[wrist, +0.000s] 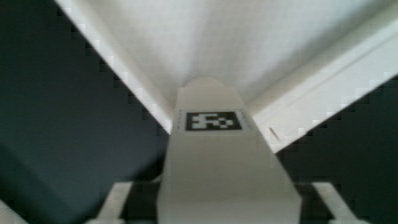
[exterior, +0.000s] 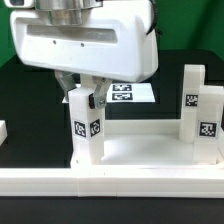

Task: Assemble desk

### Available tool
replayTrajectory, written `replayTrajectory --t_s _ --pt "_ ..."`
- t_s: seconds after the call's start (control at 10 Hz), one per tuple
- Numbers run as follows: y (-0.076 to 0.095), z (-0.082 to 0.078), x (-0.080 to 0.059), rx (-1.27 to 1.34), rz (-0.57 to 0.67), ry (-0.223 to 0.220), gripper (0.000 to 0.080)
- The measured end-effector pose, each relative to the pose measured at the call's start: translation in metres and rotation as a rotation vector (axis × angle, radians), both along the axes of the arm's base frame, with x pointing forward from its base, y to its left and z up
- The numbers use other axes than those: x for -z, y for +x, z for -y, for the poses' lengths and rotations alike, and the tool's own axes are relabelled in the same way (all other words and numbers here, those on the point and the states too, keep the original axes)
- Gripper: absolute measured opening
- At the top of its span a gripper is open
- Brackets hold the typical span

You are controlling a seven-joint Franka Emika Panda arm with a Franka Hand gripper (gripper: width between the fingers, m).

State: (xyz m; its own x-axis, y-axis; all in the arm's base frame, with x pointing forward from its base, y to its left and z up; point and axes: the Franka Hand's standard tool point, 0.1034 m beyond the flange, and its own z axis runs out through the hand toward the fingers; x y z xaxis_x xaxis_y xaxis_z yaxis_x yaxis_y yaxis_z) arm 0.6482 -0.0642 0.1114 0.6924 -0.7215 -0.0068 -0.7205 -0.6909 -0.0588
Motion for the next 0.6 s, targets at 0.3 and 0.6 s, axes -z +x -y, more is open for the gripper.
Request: replayTrajectory --t_s 0.3,0.6 --pt "0.0004 -0.0021 0.0002 0.302 -0.011 0.016 0.029" --pt "0.001 -0.0023 0.0001 0.448 -0.017 0.031 0.029"
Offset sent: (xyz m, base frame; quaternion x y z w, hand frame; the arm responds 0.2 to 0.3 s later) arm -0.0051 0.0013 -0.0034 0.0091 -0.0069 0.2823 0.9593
